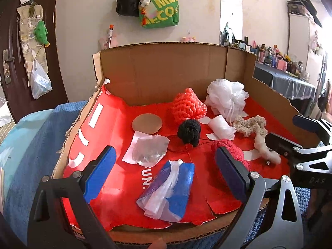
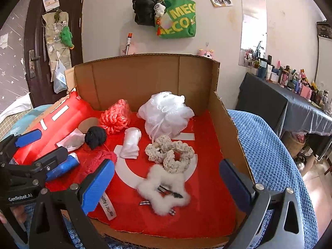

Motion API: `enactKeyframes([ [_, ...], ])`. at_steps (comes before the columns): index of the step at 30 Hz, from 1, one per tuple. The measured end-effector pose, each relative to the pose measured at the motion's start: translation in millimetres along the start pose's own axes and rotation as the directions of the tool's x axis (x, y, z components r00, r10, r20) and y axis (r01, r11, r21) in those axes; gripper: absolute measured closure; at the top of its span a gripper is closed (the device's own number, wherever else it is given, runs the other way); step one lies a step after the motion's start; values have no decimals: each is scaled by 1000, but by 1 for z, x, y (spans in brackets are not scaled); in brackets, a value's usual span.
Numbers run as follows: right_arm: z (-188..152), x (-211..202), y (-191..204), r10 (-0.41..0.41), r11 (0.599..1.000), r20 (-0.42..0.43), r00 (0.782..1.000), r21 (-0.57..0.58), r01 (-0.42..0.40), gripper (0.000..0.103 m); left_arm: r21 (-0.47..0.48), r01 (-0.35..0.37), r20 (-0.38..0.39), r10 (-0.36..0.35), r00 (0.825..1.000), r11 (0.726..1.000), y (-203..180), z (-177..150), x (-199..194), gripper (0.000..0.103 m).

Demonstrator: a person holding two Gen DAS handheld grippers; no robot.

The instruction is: Organize soft objects

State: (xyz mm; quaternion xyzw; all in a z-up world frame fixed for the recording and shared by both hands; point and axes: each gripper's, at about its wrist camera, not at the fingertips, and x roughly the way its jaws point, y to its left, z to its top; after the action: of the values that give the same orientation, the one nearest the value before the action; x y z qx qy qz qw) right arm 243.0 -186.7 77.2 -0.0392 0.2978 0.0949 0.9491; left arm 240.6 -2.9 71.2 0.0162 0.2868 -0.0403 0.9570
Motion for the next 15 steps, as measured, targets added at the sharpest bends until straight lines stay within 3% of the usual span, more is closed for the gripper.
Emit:
enactKeyframes([
  [15, -1, 0, 1, -4, 1000, -1, 1000, -5, 4, 0, -2, 0, -3, 0, 1000, 1000, 0, 0, 1, 5],
])
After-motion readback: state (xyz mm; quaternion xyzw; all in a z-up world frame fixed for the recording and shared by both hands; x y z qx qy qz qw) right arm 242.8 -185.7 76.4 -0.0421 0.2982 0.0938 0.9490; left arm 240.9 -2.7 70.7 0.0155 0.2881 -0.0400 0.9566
